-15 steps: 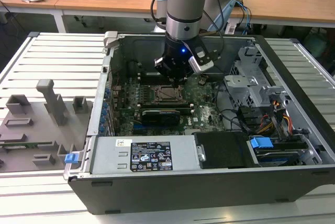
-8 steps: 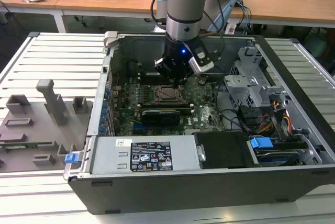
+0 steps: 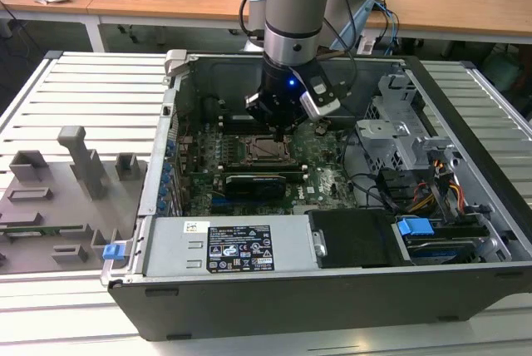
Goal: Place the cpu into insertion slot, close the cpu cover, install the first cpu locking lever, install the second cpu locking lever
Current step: 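Install the second cpu locking lever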
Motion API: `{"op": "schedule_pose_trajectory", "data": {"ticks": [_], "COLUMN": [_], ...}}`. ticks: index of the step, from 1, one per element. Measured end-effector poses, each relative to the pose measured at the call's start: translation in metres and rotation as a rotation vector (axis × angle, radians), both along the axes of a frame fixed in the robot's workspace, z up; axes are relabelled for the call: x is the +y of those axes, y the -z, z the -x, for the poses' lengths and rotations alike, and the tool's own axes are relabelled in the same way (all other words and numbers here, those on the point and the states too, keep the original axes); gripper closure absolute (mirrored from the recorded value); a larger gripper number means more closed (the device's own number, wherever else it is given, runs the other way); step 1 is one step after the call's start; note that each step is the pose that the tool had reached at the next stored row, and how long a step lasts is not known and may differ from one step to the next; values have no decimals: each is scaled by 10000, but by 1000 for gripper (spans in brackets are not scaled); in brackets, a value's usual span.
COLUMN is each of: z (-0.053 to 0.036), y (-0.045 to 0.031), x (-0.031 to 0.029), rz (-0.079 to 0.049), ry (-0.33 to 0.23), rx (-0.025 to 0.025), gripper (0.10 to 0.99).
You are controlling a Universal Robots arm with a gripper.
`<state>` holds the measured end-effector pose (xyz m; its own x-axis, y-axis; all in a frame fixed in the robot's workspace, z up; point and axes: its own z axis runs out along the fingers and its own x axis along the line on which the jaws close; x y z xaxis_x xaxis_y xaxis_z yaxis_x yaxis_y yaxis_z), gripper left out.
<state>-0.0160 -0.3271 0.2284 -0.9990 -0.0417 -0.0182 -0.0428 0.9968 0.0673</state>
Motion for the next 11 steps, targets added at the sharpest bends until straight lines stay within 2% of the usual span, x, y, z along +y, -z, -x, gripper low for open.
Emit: {"op": "schedule_pose_trajectory", "data": {"ticks": [7,11], "z": [0,0], "y": [0,0], "x": [-22,-57], "rz": [1,-1], "ry": [-1,0], "rx": [1,0], "gripper": [980,980]}}
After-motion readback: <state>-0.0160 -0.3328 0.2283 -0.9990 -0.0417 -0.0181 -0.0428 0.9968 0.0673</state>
